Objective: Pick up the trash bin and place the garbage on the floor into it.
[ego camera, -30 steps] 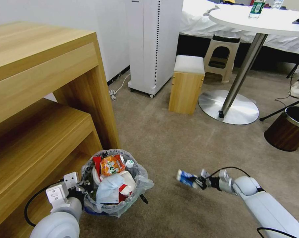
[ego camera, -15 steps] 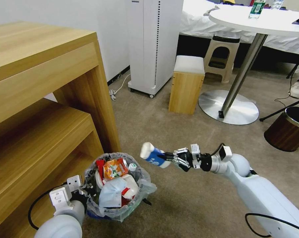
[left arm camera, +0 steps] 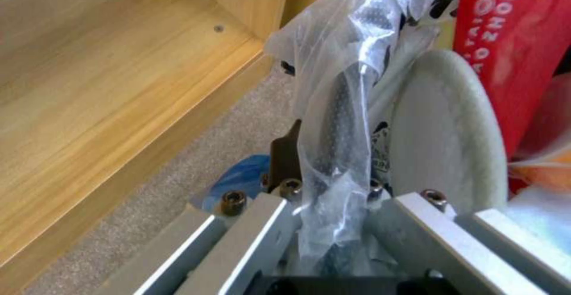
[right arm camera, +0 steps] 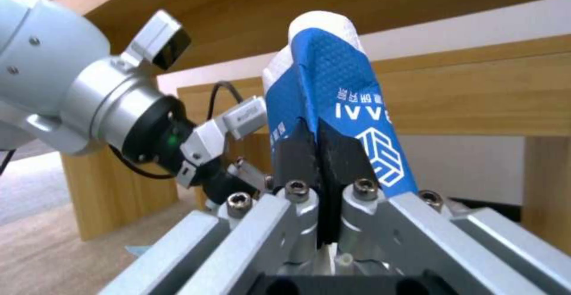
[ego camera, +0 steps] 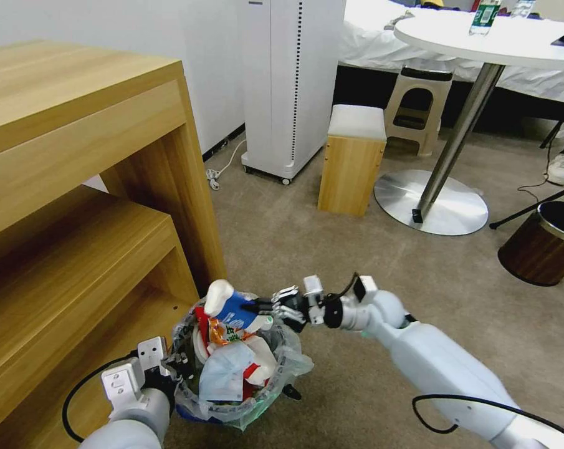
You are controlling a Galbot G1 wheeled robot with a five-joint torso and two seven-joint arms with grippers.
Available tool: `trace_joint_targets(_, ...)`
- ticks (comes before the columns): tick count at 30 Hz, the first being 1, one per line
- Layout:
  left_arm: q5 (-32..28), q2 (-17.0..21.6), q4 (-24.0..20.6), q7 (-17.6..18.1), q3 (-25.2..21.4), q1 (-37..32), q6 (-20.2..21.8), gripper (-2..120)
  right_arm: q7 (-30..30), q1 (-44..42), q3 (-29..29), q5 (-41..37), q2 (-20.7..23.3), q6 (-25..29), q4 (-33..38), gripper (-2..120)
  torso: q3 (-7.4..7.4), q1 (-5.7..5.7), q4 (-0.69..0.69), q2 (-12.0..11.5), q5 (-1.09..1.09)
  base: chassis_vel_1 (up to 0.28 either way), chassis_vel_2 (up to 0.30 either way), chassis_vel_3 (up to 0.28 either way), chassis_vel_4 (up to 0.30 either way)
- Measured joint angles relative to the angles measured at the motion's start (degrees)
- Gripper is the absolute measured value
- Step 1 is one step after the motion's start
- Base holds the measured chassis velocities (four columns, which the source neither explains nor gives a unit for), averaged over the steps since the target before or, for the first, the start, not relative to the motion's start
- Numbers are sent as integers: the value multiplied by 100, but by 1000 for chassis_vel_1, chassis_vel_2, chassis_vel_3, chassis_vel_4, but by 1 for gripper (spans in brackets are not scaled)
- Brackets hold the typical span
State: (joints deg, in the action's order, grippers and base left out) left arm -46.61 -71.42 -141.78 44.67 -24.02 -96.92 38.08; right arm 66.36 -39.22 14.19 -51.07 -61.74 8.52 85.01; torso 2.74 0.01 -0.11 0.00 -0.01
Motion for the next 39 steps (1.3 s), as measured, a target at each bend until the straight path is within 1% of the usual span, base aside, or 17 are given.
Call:
trace_joint_targets(5,-16,31,-17,0,-7,5,0,0,51,2,54,108,-72,10,-47,0,0,0,0,0,0,0,0,0,0)
trace_joint_targets(9,-44,51,-19,-1,-27,35,4,0,75,-21,50,231,-32,10,-55,7,0,0,0,0,1,0,0,0,0)
trace_joint_targets(12,-91,67,-3,-2,-68,100,8,0,174,-88,-58,308,99,14,-41,25,0,0,0,0,1,0,0,0,0)
trace_joint_targets(13,-91,67,-3,-2,-68,100,8,0,174,-88,-58,308,99,14,-41,25,0,0,0,0,1,0,0,0,0)
trace_joint_targets(16,-183,93,30,3,-139,170,12,0,357,-138,-233,314,232,21,17,39,0,0,0,0,1,0,0,0,0)
trace_joint_targets(17,-183,93,30,3,-139,170,12,0,357,-138,-233,314,232,21,17,39,0,0,0,0,1,0,0,0,0)
trace_joint_targets(20,-311,149,159,35,-285,298,14,0,416,-288,-592,192,457,47,205,54,0,0,0,0,1,0,0,0,0)
trace_joint_targets(21,-311,149,159,35,-285,298,14,0,416,-288,-592,192,457,47,205,54,0,0,0,0,1,0,0,0,0)
trace_joint_targets(24,-372,171,361,47,-394,398,13,0,-146,-604,-943,-106,664,161,566,69,0,0,0,0,1,0,0,0,0)
trace_joint_targets(25,-372,171,361,47,-394,398,13,0,-146,-604,-943,-106,664,161,566,69,0,0,0,0,1,0,0,0,0)
trace_joint_targets(26,-383,171,420,48,-409,429,11,0,-381,-723,-1043,-173,709,217,686,72,0,0,0,0,1,0,0,0,0)
trace_joint_targets(28,-391,159,568,50,-428,498,-6,0,-980,-1047,-1340,-307,793,358,968,83,0,0,-1,0,2,0,0,0,0)
trace_joint_targets(29,-391,159,568,50,-428,498,-6,0,-980,-1047,-1340,-307,793,358,968,83,0,0,-1,0,2,0,0,0,0)
trace_joint_targets(30,-400,149,662,55,-434,541,-12,0,-1281,-1251,-1555,-364,844,445,1124,88,0,0,-1,0,1,0,0,0,0)
trace_joint_targets(32,-430,147,787,64,-447,582,-13,0,-1539,-1504,-1858,-383,902,558,1300,96,0,0,-1,-1,2,0,0,0,0)
trace_joint_targets(33,-430,147,787,64,-447,582,-13,0,-1539,-1504,-1858,-383,902,558,1300,96,0,0,-1,-1,2,0,0,0,0)
trace_joint_targets(39,-514,157,1010,79,-467,576,-17,0,-1785,-2127,-2615,-375,978,691,1694,100,0,0,-1,-1,1,0,0,0,0)
